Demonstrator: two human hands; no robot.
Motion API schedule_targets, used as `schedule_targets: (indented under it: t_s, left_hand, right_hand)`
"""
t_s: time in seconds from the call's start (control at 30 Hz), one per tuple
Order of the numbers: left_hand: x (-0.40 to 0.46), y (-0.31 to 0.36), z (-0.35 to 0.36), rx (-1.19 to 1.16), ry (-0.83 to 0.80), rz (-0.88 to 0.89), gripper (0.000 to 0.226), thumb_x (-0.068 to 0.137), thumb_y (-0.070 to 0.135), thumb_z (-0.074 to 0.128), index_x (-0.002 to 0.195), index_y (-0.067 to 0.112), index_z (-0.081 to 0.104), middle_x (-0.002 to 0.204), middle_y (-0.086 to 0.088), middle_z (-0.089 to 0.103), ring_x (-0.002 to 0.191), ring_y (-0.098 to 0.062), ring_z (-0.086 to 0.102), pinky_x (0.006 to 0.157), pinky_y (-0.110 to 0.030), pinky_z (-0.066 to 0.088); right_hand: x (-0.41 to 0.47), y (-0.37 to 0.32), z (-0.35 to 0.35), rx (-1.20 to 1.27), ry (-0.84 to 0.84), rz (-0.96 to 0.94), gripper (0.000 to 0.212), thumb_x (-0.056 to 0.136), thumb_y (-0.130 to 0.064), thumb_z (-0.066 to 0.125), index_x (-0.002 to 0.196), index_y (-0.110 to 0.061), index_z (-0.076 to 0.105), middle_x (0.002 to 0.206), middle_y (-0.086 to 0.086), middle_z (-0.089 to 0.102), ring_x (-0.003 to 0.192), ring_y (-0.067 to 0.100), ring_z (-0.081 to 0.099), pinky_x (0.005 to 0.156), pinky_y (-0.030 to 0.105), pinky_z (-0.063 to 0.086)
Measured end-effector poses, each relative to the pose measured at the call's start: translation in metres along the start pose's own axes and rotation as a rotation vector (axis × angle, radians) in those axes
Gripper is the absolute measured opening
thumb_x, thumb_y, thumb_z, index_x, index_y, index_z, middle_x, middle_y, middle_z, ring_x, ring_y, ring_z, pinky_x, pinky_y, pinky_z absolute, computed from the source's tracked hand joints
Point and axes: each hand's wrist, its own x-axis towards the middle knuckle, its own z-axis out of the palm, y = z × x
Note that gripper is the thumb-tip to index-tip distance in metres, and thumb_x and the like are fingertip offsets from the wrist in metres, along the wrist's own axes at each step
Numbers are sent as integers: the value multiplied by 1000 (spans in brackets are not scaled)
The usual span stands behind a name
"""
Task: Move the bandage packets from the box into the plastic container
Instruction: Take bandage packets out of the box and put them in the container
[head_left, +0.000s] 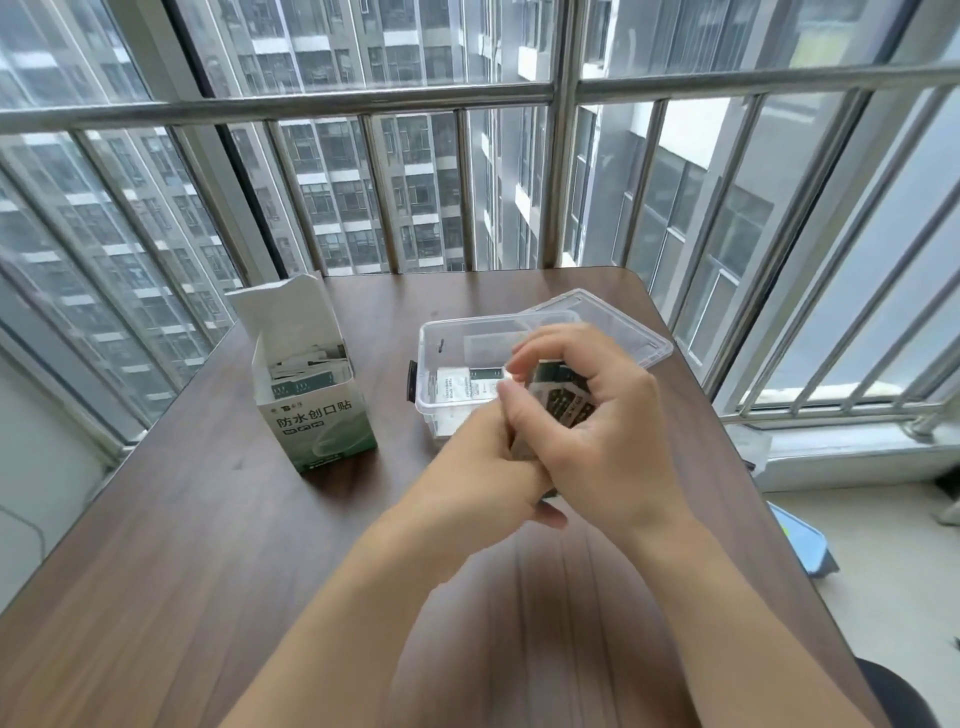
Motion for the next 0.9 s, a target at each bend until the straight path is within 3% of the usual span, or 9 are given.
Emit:
schedule_targets:
  t_s: [0.07, 0.17, 0.3, 0.43, 0.5, 0.67, 0.77, 0.83, 0.9]
  left_hand:
    - [5, -2, 3, 71, 95, 50, 38, 82, -11, 55, 108, 17, 62, 81, 1, 72, 70, -10, 69, 56, -29, 55]
    - [10, -1, 7, 105, 141, 64, 32, 70, 0, 55, 98, 14, 63, 69, -2, 68, 64, -16, 67, 51, -28, 51]
    - [13, 5, 9, 139, 210, 28, 17, 74, 1, 59, 84, 6, 71, 74, -19, 71, 64, -17, 66, 49, -28, 55]
    - [14, 11, 10, 112, 179, -19, 25, 89, 2, 54, 99, 19, 69, 94, -15, 75, 82, -32, 73, 68, -47, 64]
    - [12, 14, 8, 157, 103, -37, 29, 95, 6, 49, 109, 26, 64, 102, -9, 73, 93, -31, 72, 68, -50, 64]
    - [5, 18, 6, 184, 95, -74, 24, 101, 21, 48, 112, 40, 59, 90, -1, 67, 75, -20, 67, 58, -50, 63]
    - [2, 19, 3, 176, 123, -86, 15, 101, 31, 49, 110, 39, 58, 81, 0, 59, 66, -14, 65, 50, -43, 61]
    - [1, 19, 1, 139, 145, -70, 5, 98, 34, 57, 102, 35, 59, 79, -2, 59, 63, -14, 65, 48, -37, 58]
    - [1, 16, -3, 89, 187, -48, 6, 93, 27, 68, 98, 28, 63, 75, -2, 65, 63, -12, 66, 49, -34, 57]
  right_hand:
    - [0, 3, -1, 15, 29, 43, 13, 85, -8, 70, 94, -16, 71, 90, -9, 69, 89, 14, 67, 75, 29, 53]
    - [0, 2, -1, -29, 59, 81, 21, 89, -15, 63, 108, -17, 72, 101, -11, 70, 99, 10, 66, 84, 21, 51]
    - [6, 1, -2, -132, 121, 93, 19, 92, -20, 60, 99, -13, 77, 106, -8, 70, 102, 3, 64, 88, 17, 48]
    - [9, -7, -5, -147, 44, 135, 14, 94, -20, 62, 90, -19, 75, 80, -11, 71, 79, 6, 66, 70, 20, 50]
    - [8, -9, -7, -197, -40, 157, 11, 95, -26, 63, 86, -22, 69, 70, -9, 66, 70, 8, 62, 63, 22, 47]
    - [9, -8, -10, -34, -45, 254, 14, 98, -23, 62, 85, -16, 64, 66, -3, 65, 63, 11, 61, 62, 29, 49]
    - [11, -14, -10, 142, -98, 334, 27, 101, -29, 56, 90, -7, 67, 63, 6, 66, 56, 20, 62, 53, 34, 50]
    - [13, -19, -12, 274, -175, 397, 44, 98, -45, 48, 102, -6, 67, 65, 14, 67, 55, 29, 61, 50, 44, 50]
    - [14, -22, -14, 347, -270, 446, 61, 90, -57, 37, 115, -10, 65, 71, 22, 68, 59, 32, 59, 55, 48, 50]
